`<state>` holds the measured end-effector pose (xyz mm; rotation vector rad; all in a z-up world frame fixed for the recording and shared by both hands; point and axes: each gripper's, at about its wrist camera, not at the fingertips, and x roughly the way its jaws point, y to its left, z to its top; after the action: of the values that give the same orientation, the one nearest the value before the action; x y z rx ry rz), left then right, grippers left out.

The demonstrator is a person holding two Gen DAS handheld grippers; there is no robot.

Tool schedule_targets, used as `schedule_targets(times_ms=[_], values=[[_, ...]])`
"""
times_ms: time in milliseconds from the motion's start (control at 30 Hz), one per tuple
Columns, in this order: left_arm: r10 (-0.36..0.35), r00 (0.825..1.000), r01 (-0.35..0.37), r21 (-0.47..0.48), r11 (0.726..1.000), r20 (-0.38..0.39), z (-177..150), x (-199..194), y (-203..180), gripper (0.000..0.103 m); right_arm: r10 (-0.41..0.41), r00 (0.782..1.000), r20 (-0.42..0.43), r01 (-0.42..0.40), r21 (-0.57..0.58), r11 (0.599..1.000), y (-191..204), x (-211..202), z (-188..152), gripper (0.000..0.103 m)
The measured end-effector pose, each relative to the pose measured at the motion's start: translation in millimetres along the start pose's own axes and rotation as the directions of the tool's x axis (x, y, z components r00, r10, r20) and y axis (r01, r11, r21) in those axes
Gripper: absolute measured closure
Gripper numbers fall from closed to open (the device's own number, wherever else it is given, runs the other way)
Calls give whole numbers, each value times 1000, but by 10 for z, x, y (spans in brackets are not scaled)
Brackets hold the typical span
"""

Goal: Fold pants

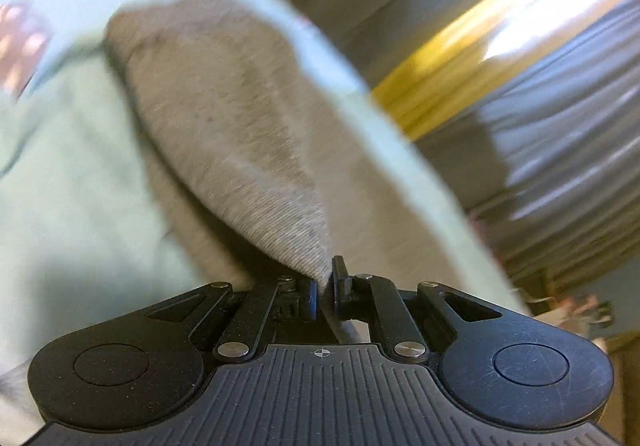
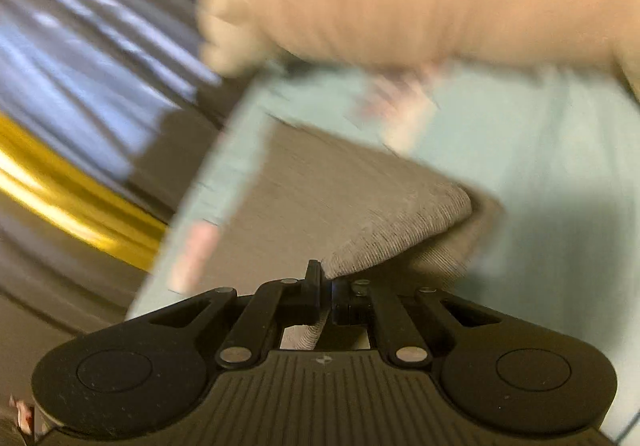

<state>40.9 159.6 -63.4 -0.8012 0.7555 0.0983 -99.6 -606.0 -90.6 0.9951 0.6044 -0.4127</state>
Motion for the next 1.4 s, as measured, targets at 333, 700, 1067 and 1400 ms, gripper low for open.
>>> schedule_targets(times_ms=[333, 700, 1067, 1400], values=[[87, 994, -80, -111, 991, 61, 157, -51, 245, 58, 11, 999, -37, -8, 80, 997, -168, 238, -35, 92], [177, 981, -173, -53, 983, 80, 106, -175, 113, 87, -119, 989, 82, 133, -190, 973, 60, -14, 10, 97], [202, 957, -223, 83, 971, 208, -212, -616, -342, 29, -48, 996, 72, 47, 3, 999, -552, -221, 153, 58], [188, 981, -193, 313, 930, 44, -692, 20, -890, 20, 36, 999, 39, -37, 10, 999, -619, -50, 181, 63]])
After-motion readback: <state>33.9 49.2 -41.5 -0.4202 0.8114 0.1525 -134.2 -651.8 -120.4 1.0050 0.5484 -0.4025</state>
